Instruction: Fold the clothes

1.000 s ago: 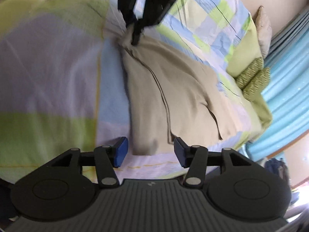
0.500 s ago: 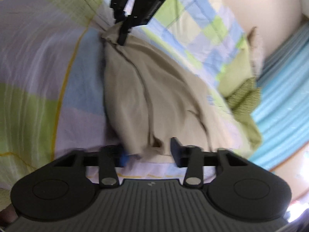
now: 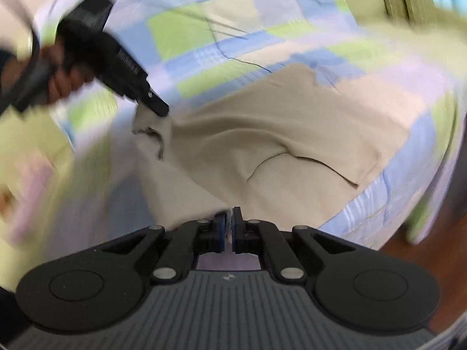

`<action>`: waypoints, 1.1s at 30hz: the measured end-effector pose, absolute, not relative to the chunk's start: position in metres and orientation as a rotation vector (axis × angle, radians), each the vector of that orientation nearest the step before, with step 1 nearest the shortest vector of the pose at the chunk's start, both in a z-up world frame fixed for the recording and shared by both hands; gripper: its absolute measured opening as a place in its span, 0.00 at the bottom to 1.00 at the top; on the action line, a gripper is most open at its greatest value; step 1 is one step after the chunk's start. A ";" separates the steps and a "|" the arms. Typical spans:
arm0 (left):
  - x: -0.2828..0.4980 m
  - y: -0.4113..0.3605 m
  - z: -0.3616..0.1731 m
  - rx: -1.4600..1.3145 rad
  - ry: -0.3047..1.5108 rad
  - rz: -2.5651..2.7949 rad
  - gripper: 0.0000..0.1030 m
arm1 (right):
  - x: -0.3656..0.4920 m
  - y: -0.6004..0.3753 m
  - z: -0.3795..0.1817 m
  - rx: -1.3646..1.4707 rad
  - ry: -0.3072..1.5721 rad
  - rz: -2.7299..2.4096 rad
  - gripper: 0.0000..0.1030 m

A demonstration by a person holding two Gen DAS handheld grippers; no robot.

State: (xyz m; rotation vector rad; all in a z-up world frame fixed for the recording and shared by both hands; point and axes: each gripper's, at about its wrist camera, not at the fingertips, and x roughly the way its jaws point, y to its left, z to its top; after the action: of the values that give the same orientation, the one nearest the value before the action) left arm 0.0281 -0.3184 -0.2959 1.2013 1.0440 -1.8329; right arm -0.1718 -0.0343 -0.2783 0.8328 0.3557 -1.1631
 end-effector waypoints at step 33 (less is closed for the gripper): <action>-0.129 -0.438 -0.339 1.236 1.106 -1.738 0.39 | -0.327 -0.149 -0.328 1.043 0.162 -1.392 0.39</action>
State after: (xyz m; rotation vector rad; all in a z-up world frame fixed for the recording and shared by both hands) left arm -0.1290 -0.4384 -0.3391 1.2360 1.1061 -1.7378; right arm -0.3275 -0.1488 -0.3275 1.0435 0.1620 -1.3922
